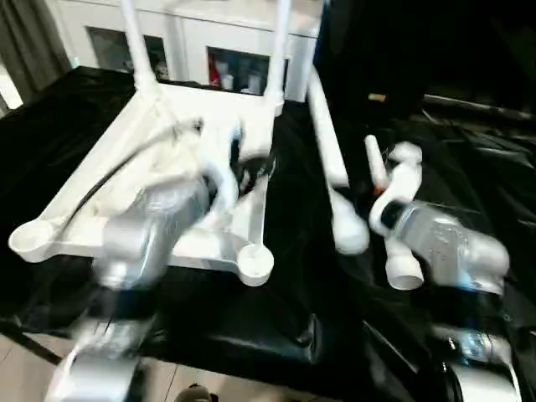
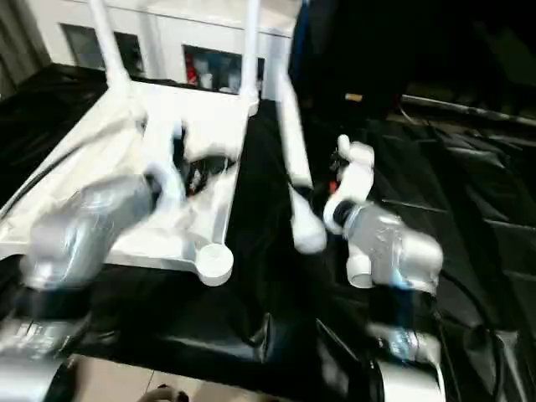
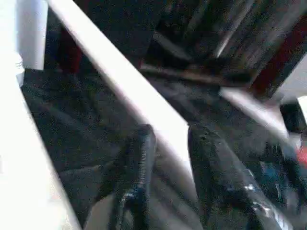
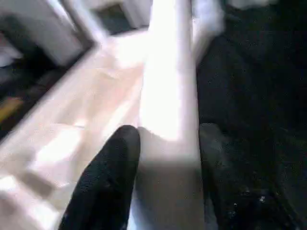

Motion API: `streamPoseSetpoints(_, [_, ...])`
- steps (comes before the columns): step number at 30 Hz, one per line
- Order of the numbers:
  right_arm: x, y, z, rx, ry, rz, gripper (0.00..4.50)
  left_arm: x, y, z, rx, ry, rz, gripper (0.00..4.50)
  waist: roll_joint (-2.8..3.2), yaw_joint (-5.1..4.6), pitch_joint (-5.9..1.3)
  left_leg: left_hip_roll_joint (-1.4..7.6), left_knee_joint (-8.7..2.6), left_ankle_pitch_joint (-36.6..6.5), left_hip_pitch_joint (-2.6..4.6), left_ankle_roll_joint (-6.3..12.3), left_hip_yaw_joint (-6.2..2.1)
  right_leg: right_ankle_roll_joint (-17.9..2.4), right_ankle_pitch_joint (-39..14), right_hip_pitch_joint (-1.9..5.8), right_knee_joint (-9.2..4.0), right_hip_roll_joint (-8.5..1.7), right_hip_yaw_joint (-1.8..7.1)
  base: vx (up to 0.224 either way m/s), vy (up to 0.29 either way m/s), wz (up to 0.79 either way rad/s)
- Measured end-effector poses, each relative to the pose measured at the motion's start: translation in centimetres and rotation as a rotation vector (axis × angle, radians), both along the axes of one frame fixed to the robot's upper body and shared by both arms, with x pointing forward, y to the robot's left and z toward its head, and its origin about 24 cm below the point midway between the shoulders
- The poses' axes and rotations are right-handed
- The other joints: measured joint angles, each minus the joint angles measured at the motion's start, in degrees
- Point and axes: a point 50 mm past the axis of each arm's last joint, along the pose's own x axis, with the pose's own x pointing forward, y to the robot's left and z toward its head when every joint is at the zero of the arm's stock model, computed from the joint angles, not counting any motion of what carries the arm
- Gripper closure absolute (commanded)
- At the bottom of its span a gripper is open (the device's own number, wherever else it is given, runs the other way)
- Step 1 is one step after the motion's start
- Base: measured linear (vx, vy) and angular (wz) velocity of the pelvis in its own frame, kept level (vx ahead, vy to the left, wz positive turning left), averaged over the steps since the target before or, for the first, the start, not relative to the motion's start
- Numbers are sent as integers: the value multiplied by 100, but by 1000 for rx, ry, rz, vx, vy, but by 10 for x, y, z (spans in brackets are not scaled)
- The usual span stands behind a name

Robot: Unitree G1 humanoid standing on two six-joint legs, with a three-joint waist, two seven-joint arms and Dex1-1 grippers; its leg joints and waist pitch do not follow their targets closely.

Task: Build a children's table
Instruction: Pick table leg

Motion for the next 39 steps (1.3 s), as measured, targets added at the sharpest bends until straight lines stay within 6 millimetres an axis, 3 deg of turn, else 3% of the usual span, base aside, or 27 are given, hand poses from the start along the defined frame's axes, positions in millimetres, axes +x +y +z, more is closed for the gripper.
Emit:
streamPoseSetpoints(4, [-16,12,8,62,-92,177,319,14,-5,2,-127,95,12,277,0,40,0,0,1,0,-2,7,-3,3,0,2,-8,0,-4,0,0,0])
streamPoseSetpoints(9, [-25,18,12,61,-144,254,360,12,-17,5,-251,155,-63,277,-11,87,-3,0,5,0,-10,12,-4,3,2,2,-14,-3,-7,0,0,0])
streamPoseSetpoints(12, [-13,22,2,-42,-62,154,382,15,-34,7,-130,155,-34,277,-32,114,-7,4,13,2,-12,12,-6,24,4,4,-23,-5,-15,0,0,0])
streamPoseSetpoints(14, [-10,29,5,-69,-81,197,395,13,-53,15,-281,193,-99,277,17,175,12,-1,19,2,-23,14,-1,26,10,6,-36,-12,-13,0,0,0])
streamPoseSetpoints(16, [-3,47,16,-62,-100,235,395,12,-59,28,-308,155,-118,277,18,151,12,2,20,2,-18,13,-2,24,16,3,-27,-12,-14,0,0,0])
streamPoseSetpoints(19, [8,41,29,-126,-125,164,364,9,-42,31,-142,46,-80,277,6,149,-5,3,-4,3,15,11,-11,29,16,14,-25,-9,-21,0,0,0])
streamPoseSetpoints(22, [10,23,8,-211,-68,96,345,7,-10,7,-2,61,-3,277,2,168,-14,3,-15,4,15,8,-8,34,10,11,-28,-6,-18,0,0,0])
streamPoseSetpoints(25, [13,14,-8,-261,2,49,323,5,8,-9,53,97,33,277,4,183,-11,3,7,5,-27,8,-9,29,16,-14,-26,-6,-19,0,0,0])
streamPoseSetpoints(32, [39,5,8,-396,-87,7,268,0,28,-5,228,-9,49,277,3,166,-12,3,19,3,-19,11,-6,22,20,-7,-21,-9,-14,0,0,0])
streamPoseSetpoints(39, [67,-9,-10,-662,-100,-71,207,-9,50,-19,337,-5,77,277,2,105,-10,4,20,4,-21,9,-6,25,18,-11,-8,-8,-14,0,0,0])
